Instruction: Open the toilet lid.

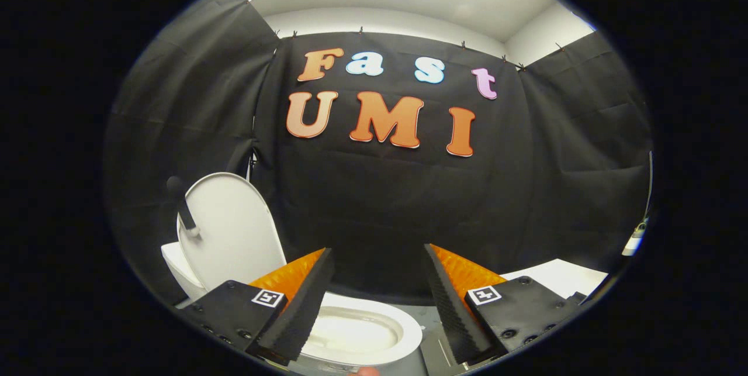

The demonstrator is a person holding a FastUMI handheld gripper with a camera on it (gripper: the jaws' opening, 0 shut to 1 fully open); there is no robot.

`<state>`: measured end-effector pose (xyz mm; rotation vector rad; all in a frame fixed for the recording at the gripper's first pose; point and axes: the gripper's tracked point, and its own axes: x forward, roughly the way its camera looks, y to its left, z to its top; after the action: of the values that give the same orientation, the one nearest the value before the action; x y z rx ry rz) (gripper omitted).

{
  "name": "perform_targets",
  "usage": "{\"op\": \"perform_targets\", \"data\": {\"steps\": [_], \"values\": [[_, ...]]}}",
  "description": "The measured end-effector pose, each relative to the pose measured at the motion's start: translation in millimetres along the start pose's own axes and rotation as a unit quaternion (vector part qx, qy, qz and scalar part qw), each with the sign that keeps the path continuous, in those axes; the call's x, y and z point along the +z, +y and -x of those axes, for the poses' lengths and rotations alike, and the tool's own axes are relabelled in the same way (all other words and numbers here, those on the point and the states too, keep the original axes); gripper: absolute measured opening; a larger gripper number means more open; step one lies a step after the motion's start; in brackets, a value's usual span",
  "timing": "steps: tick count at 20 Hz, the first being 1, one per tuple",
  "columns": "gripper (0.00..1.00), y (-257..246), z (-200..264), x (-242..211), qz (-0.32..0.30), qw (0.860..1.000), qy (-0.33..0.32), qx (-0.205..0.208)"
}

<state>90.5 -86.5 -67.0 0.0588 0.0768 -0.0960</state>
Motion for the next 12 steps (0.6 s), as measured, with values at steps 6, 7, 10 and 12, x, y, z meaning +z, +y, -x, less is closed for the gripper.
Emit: {"op": "perform_targets", "data": {"steps": [6,7,10,12], "values": [[0.98,-5.8,26.0,-28.8,-0.013,1.0,0.013,0.004],[0.98,-4.4,29.9,-31.6,-0.017,1.0,0.014,0.008],[0.98,-7.7,40.1,-35.2,-0.018,1.0,0.016,0.006],[0.98,-8.2,48.1,-34.4,-0.017,1.0,0.012,0.0]]}}
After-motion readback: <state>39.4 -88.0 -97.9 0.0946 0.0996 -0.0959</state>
